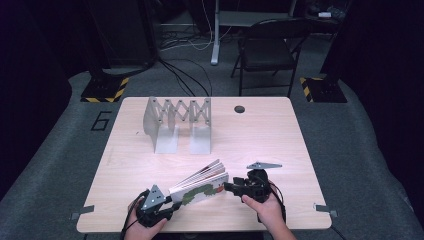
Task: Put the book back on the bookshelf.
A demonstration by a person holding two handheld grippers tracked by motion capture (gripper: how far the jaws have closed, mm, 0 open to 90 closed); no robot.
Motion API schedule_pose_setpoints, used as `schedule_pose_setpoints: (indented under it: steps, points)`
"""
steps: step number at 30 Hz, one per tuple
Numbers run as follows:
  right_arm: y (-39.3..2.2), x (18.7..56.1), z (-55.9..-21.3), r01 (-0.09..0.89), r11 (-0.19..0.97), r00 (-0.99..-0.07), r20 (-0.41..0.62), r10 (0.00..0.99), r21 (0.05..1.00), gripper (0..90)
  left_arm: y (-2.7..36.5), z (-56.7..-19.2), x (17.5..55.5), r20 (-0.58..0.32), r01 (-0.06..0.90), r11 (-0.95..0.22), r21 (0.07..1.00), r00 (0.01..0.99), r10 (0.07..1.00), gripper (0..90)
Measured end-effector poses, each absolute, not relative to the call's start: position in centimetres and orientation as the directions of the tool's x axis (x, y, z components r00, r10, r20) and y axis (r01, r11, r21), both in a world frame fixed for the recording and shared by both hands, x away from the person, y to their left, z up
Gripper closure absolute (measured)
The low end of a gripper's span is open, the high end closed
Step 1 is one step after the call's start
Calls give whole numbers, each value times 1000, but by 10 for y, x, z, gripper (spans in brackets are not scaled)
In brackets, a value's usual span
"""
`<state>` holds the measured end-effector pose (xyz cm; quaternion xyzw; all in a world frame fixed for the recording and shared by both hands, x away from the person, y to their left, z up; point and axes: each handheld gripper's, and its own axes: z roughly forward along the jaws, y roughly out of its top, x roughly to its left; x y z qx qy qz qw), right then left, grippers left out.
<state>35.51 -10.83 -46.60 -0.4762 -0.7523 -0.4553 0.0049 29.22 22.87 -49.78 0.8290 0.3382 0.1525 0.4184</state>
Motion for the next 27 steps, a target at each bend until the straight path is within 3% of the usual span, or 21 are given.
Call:
schedule_pose_setpoints:
  steps: [13, 27]
  points:
    - [-109, 363, -481, 762, 135, -502, 448, 739, 633, 481, 223, -498, 287, -3, 414, -439, 797, 730, 683, 735]
    - [-112, 364, -482, 768, 127, -493, 454, 742, 627, 481, 234, -498, 290, -2, 452, -382, 807, 647, 762, 752]
